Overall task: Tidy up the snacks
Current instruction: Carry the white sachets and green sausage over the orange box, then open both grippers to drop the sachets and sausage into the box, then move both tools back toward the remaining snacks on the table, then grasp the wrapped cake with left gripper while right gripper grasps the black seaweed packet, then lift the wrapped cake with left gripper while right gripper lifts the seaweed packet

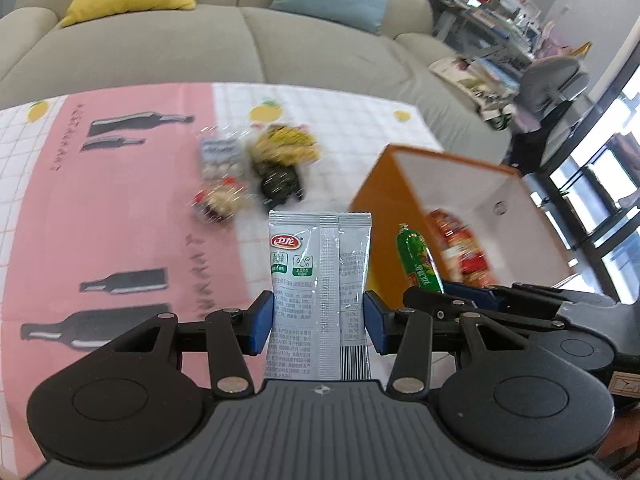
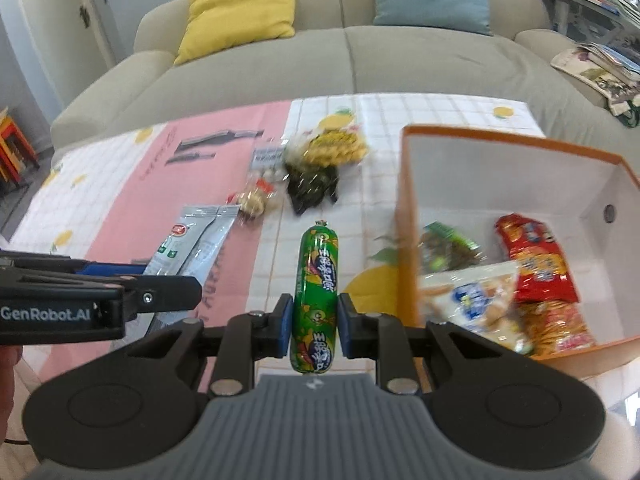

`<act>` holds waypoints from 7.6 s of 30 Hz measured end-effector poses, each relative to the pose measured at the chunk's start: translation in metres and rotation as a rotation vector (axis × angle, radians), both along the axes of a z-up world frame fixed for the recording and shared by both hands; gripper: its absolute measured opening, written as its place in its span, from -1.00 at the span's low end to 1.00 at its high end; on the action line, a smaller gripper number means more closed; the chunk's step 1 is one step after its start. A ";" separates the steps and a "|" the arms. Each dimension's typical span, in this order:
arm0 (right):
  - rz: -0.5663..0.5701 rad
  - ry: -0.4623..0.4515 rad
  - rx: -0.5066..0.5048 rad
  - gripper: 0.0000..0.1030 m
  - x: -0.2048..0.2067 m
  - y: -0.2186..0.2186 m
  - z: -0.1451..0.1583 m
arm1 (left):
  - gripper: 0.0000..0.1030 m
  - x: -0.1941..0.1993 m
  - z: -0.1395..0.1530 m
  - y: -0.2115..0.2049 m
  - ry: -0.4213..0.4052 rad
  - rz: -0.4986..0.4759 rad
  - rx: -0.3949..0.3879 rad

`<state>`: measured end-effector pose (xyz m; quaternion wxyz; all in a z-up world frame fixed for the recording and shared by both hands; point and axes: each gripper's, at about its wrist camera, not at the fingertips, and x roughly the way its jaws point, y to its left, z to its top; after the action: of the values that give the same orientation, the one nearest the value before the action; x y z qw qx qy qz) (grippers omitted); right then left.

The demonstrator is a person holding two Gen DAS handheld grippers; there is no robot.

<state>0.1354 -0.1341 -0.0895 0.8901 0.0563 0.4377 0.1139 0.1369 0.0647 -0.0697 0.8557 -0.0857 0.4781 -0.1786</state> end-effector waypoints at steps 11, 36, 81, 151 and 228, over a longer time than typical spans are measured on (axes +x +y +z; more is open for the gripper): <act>-0.086 -0.016 -0.012 -0.59 0.014 -0.087 0.040 | 0.04 0.037 0.040 -0.080 -0.062 -0.149 -0.054; -0.141 0.185 -0.229 -0.60 0.084 -0.193 -0.036 | 0.04 0.108 -0.043 -0.223 0.068 -0.393 0.160; -0.303 -0.057 -0.155 0.61 0.020 -0.142 0.040 | 0.47 0.051 0.047 -0.147 -0.190 -0.300 0.231; 0.083 -0.056 -0.119 0.07 0.148 0.065 -0.069 | 0.37 0.154 -0.112 0.035 -0.053 -0.228 0.205; -0.012 -0.117 0.084 -0.26 -0.034 -0.009 0.033 | -0.12 -0.026 0.031 -0.001 -0.097 0.039 0.151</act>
<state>0.1014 -0.1433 -0.0563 0.9116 0.0896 0.3795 0.1299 0.1109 0.0638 -0.0391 0.8851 -0.0216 0.4465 -0.1293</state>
